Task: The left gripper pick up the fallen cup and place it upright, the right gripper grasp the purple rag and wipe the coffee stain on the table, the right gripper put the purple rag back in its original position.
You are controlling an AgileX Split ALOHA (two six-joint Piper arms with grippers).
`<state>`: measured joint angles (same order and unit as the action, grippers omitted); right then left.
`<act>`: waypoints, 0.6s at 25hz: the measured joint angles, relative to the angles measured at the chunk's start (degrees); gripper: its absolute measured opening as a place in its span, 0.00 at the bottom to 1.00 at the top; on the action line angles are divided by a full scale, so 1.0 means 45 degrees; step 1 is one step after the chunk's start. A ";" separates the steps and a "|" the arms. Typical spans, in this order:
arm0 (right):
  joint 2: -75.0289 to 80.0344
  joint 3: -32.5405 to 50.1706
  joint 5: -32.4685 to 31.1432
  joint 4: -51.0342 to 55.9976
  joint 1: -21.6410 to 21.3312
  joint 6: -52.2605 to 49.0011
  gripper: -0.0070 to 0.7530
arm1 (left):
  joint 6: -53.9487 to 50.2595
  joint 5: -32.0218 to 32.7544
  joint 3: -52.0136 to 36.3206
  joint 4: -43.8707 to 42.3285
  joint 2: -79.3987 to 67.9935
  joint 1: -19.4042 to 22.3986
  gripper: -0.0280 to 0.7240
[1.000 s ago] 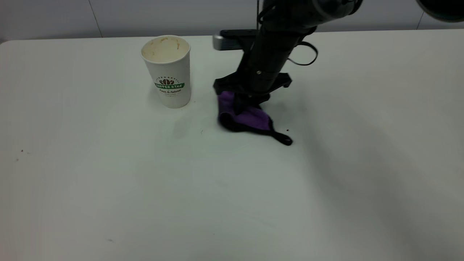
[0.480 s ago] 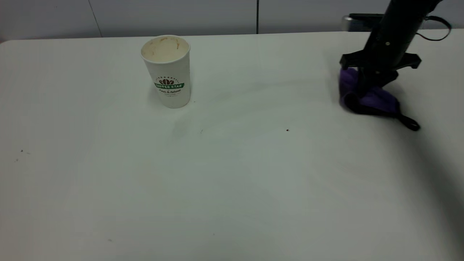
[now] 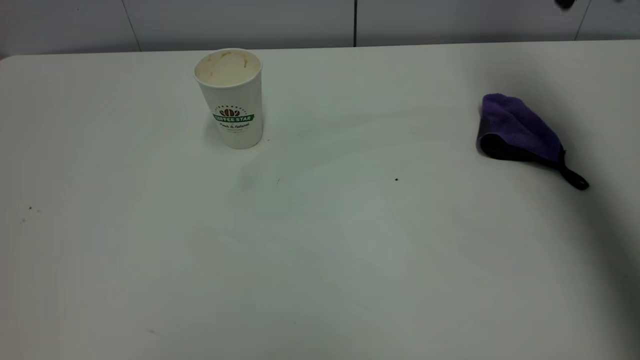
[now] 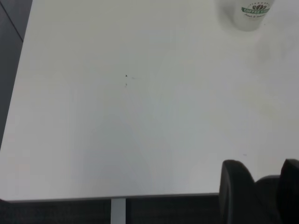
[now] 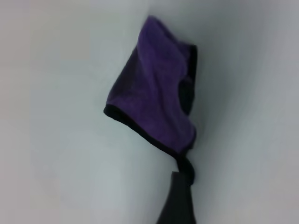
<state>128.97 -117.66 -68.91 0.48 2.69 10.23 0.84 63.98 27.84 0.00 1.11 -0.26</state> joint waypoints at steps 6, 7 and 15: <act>-0.5982 0.3824 -0.0239 -0.0016 0.0201 -0.0429 0.97 | 0.0000 0.0000 0.0000 0.0000 0.0000 0.0000 0.36; -0.7012 0.4677 -0.0279 -0.0016 0.0229 -0.0445 0.97 | 0.0000 0.0000 0.0000 0.0000 0.0000 0.0000 0.36; -1.5601 1.1571 -0.0463 0.0234 0.0243 -0.0729 0.97 | 0.0013 0.0000 0.0000 0.0000 0.0000 0.0000 0.36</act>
<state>58.77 -65.59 -70.99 1.53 3.78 6.95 0.90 63.98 27.84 0.00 1.11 -0.26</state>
